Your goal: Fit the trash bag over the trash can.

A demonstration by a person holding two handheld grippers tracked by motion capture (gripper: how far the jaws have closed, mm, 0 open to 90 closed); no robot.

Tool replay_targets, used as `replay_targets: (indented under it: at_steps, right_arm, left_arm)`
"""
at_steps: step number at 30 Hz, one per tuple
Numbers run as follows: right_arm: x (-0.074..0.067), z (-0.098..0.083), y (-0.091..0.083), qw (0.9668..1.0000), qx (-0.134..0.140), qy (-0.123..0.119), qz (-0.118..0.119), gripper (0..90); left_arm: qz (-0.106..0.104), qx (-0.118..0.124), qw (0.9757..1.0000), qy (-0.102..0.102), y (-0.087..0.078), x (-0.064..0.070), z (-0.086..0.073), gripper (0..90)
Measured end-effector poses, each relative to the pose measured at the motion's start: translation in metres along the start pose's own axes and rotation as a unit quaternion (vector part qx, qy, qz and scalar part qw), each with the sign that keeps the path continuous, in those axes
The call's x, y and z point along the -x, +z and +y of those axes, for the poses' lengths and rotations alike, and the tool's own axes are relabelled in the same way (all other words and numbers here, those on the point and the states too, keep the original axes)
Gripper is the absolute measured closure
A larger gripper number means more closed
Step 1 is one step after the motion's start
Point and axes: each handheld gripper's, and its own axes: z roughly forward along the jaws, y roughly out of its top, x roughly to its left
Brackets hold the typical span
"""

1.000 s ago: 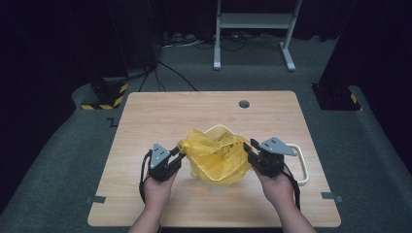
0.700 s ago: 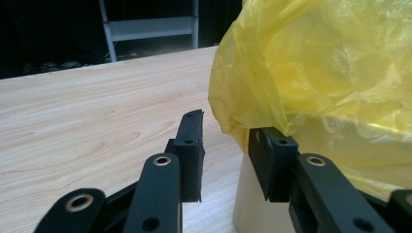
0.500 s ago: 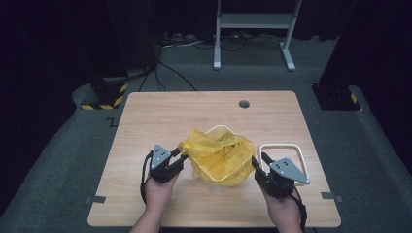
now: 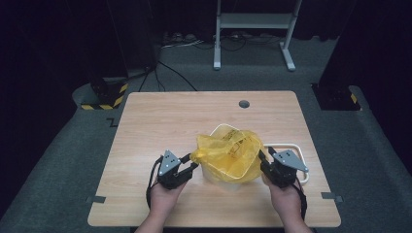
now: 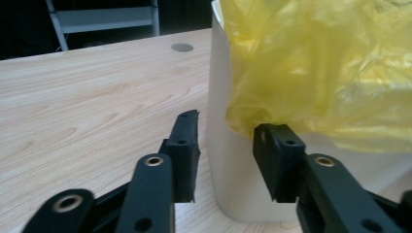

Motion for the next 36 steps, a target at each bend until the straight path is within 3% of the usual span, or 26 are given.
replay_targets:
  at_steps: [3, 6, 9, 12, 15, 23, 28, 34, 36]
  right_arm:
    - [0.000, 0.002, 0.004, 1.0000, 0.003, -0.002, -0.003, 61.4]
    - [-0.002, 0.006, -0.005, 0.9997, 0.021, -0.004, -0.008, 65.1]
    - [-0.006, 0.014, -0.019, 0.9984, 0.052, -0.003, -0.020, 65.6]
    - [-0.011, 0.020, -0.029, 0.9976, 0.068, 0.009, -0.007, 65.6]
    - [-0.019, 0.021, -0.028, 0.9978, 0.063, 0.018, 0.007, 65.6]
    - [-0.024, 0.017, -0.016, 0.9987, 0.036, 0.034, 0.012, 66.2]
    - [-0.026, 0.016, -0.012, 0.9990, 0.024, 0.036, 0.014, 66.1]
    - [-0.028, 0.016, -0.009, 0.9988, 0.020, 0.039, 0.023, 67.8]
    - [-0.028, 0.016, -0.008, 0.9988, 0.019, 0.039, 0.024, 68.1]
  left_arm:
    - [0.017, 0.004, 0.9998, -0.006, -0.005, -0.002, -0.001, 51.2]
    - [0.026, 0.022, 0.9994, -0.010, -0.012, -0.006, 0.001, 43.9]
    - [0.026, 0.040, 0.9988, -0.009, -0.019, -0.008, 0.004, 37.1]
    - [0.025, 0.057, 0.9980, -0.004, -0.024, -0.006, 0.007, 32.2]
    - [0.022, 0.073, 0.9970, 0.008, -0.029, -0.002, 0.010, 32.1]
    - [0.017, 0.109, 0.9932, 0.035, -0.039, 0.009, 0.020, 25.8]
    - [0.005, 0.129, 0.9911, 0.031, -0.043, 0.015, 0.027, 24.7]
    - [-0.009, 0.145, 0.9888, 0.032, -0.045, 0.019, 0.037, 31.2]
    - [-0.014, 0.135, 0.9901, 0.036, -0.042, 0.020, 0.038, 37.9]
